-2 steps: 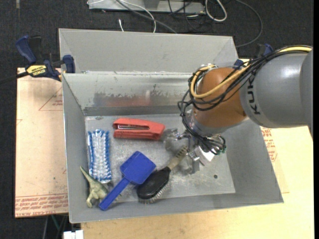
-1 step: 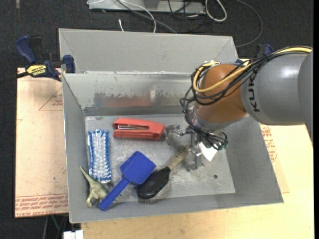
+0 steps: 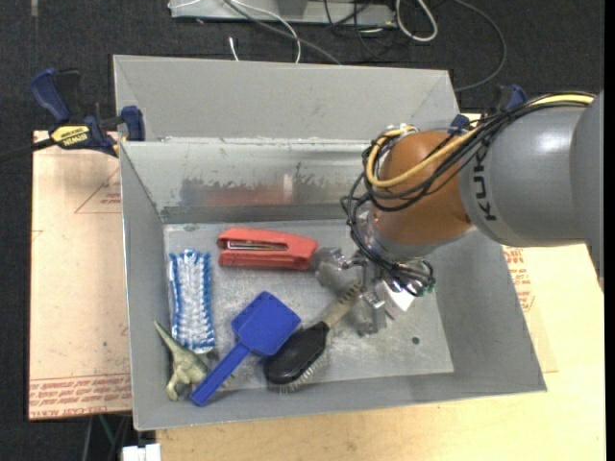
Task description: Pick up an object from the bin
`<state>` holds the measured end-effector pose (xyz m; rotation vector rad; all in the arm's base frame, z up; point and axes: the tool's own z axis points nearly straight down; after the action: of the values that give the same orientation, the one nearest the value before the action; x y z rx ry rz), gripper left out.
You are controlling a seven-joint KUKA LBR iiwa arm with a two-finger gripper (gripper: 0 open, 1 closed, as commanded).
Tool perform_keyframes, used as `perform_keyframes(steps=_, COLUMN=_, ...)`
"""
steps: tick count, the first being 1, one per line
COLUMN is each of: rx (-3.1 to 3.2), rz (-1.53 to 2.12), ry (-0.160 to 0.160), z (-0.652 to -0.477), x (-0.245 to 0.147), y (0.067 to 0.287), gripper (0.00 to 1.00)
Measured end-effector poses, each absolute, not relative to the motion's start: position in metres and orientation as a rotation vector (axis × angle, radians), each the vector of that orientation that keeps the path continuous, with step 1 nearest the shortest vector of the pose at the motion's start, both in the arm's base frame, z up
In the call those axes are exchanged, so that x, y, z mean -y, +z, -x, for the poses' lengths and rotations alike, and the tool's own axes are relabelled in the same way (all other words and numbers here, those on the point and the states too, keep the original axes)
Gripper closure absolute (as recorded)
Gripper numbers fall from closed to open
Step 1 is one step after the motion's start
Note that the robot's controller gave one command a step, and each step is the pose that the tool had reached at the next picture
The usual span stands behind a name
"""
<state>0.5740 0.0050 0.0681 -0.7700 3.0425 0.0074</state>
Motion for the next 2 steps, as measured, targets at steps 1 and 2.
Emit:
perform_keyframes(steps=1, rx=-3.044, rz=0.738, ry=0.006, z=-0.582, x=0.001, y=0.07, gripper=0.0)
perform_keyframes(steps=2, rx=-2.948, rz=1.059, ry=0.007, z=-0.58, x=0.027, y=0.071, gripper=1.0)
